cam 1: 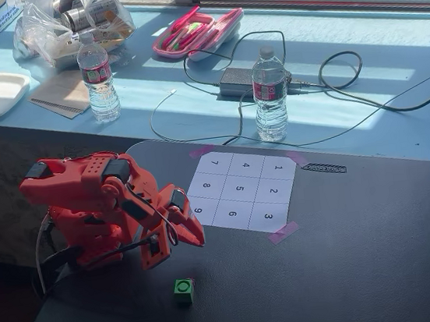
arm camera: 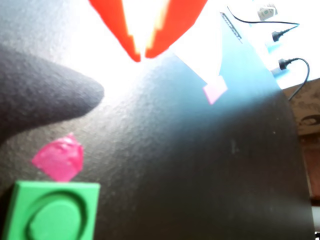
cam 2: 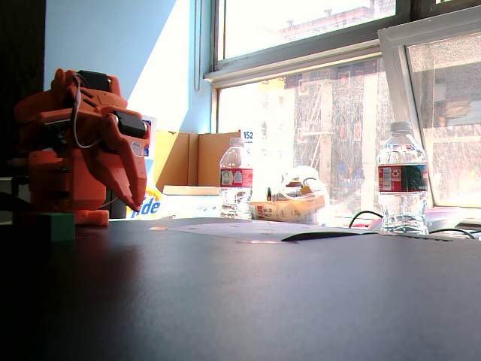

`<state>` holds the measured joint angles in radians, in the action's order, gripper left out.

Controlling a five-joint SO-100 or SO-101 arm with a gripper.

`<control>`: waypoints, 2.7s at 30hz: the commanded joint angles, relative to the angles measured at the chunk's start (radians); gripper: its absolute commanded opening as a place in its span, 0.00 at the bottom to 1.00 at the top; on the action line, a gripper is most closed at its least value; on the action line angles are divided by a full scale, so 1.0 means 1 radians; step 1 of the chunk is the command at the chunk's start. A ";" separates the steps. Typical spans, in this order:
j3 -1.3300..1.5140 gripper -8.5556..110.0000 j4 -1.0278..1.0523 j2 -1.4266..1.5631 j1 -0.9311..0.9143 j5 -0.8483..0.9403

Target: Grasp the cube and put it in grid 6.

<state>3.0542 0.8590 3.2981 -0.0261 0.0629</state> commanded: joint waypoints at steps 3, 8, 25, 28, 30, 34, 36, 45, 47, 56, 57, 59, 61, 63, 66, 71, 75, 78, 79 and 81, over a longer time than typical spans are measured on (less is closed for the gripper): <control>0.055 0.07 -0.014 0.003 -0.003 -0.005; 0.055 0.07 -0.014 0.003 -0.003 -0.005; 0.055 0.07 -0.014 0.003 -0.003 -0.006; 0.055 0.07 -0.014 0.003 -0.003 -0.006; 0.055 0.07 -0.014 0.003 -0.003 -0.006; 0.055 0.07 -0.014 0.003 -0.003 -0.005; 0.055 0.07 -0.014 0.003 -0.003 -0.005; 0.055 0.07 -0.014 0.003 -0.003 -0.005; 0.055 0.07 -0.014 0.003 -0.003 -0.005; 0.020 0.07 0.026 0.000 -0.015 -0.011; 0.008 0.07 0.029 -0.006 -0.021 -0.011; -0.023 0.07 0.037 -0.040 -0.032 -0.009; -0.063 0.08 0.051 -0.083 -0.041 -0.002; -0.103 0.09 0.069 -0.127 -0.048 0.000; -0.175 0.11 0.092 -0.213 -0.067 0.002; -0.314 0.16 0.130 -0.374 -0.127 0.032; -0.394 0.19 0.130 -0.495 -0.195 0.064; -0.420 0.22 0.097 -0.563 -0.249 0.092; -0.422 0.23 0.083 -0.581 -0.262 0.100; -0.433 0.24 0.063 -0.617 -0.285 0.121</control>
<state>2.6753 0.9495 2.7182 -0.2807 0.1565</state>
